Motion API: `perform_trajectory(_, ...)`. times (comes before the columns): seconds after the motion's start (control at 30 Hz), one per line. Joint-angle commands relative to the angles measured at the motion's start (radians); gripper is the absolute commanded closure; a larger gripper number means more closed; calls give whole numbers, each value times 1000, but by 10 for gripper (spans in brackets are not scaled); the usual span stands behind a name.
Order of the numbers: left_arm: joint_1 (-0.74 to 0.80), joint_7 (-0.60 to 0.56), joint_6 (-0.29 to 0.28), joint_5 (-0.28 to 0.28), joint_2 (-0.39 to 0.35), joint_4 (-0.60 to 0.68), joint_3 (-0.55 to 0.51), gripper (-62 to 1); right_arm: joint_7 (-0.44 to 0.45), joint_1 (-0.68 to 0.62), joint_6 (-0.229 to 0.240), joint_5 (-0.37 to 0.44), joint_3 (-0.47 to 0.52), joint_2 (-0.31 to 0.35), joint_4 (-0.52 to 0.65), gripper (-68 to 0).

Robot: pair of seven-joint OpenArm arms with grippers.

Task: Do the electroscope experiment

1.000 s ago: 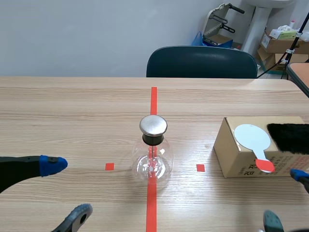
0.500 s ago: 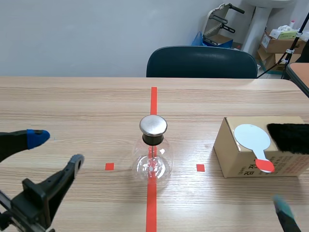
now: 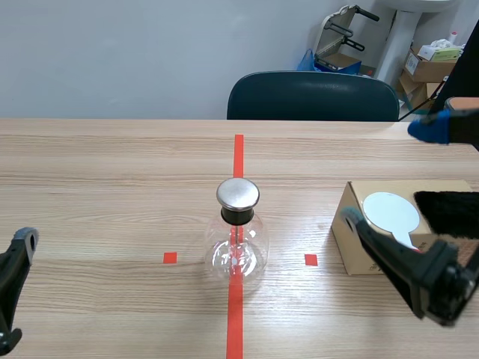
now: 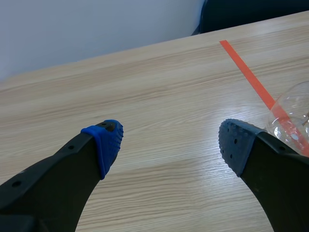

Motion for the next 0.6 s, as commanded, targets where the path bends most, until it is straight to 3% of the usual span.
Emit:
perform_trajectory(0.0, 22, -13, -13, 32, 36, 60, -2, -439, -23, 29, -13, 8, 3, -28, 26, -679)
perform_trajectory(0.17, 104, -13, -16, 107, 105, 146, -11, -439, -97, 42, -18, -10, 58, -133, 29, -679)
perform_trajectory(0.3, 147, -13, -15, 137, 150, 195, -11, -439, -118, 36, -16, -87, 105, -221, 29, -679)
perform_trajectory(0.5, 148, -13, -27, 137, 186, 207, -11, -439, -91, -39, -2, -108, 166, -240, 29, -679)
perform_trajectory(0.57, 148, -12, -28, 137, 185, 207, -11, -439, -71, -63, 36, -116, 194, -244, 29, -679)
